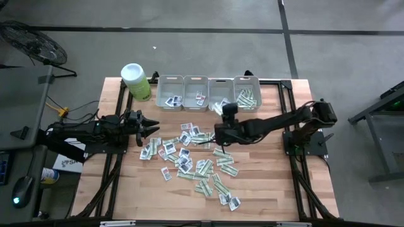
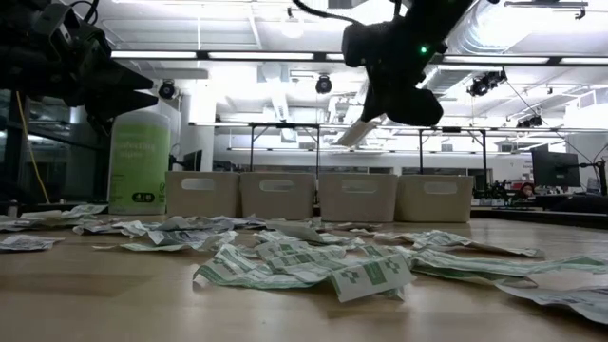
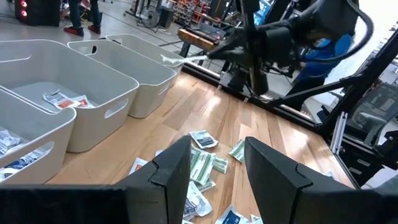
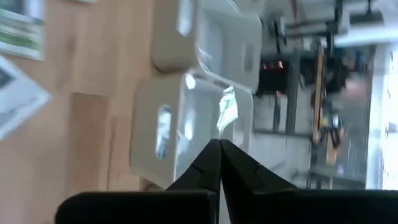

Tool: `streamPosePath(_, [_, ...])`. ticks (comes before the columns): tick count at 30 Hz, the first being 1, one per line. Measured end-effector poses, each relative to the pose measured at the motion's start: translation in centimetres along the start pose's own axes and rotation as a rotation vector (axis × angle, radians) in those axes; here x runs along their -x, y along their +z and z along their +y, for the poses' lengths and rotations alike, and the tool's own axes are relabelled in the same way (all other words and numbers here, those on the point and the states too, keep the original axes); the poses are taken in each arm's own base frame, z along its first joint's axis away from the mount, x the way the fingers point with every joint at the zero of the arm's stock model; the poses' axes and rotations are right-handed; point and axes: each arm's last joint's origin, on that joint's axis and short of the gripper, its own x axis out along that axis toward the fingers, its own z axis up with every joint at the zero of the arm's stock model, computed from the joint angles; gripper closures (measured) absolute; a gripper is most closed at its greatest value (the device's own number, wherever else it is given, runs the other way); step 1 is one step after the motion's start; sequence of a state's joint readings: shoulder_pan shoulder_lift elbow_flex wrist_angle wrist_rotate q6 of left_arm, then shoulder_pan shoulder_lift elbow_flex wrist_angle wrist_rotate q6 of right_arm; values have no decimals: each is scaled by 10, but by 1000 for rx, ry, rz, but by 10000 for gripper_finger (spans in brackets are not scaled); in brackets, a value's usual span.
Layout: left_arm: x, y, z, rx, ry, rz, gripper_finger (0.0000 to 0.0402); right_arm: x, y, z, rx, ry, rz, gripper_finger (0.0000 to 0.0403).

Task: Pick & Place First Aid Supplies
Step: Put the bandage into the right gray bin

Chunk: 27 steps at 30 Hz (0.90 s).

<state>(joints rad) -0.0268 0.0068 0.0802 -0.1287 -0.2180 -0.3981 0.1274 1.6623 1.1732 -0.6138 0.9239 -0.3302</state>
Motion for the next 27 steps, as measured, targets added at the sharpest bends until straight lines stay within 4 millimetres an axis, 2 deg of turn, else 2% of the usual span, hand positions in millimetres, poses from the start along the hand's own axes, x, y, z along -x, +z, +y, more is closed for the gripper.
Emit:
streamPosePath(7, [0,0,0,0,1,0,252,-20,-21,-16,-153,-119,176,403])
streamPosePath(12, [0,0,0,0,1,1,252,-36,-44,-28,-261,-122,320,403])
streamPosePath(17, [0,0,0,0,0,0,252,-50,-65,-39,-322,-75,462,403])
streamPosePath(20, [0,0,0,0,1,0,252,-56,-72,-43,-327,-53,499,403])
streamPosePath(27, [0,0,0,0,1,1,252,-72,-85,-46,-310,152,548,403])
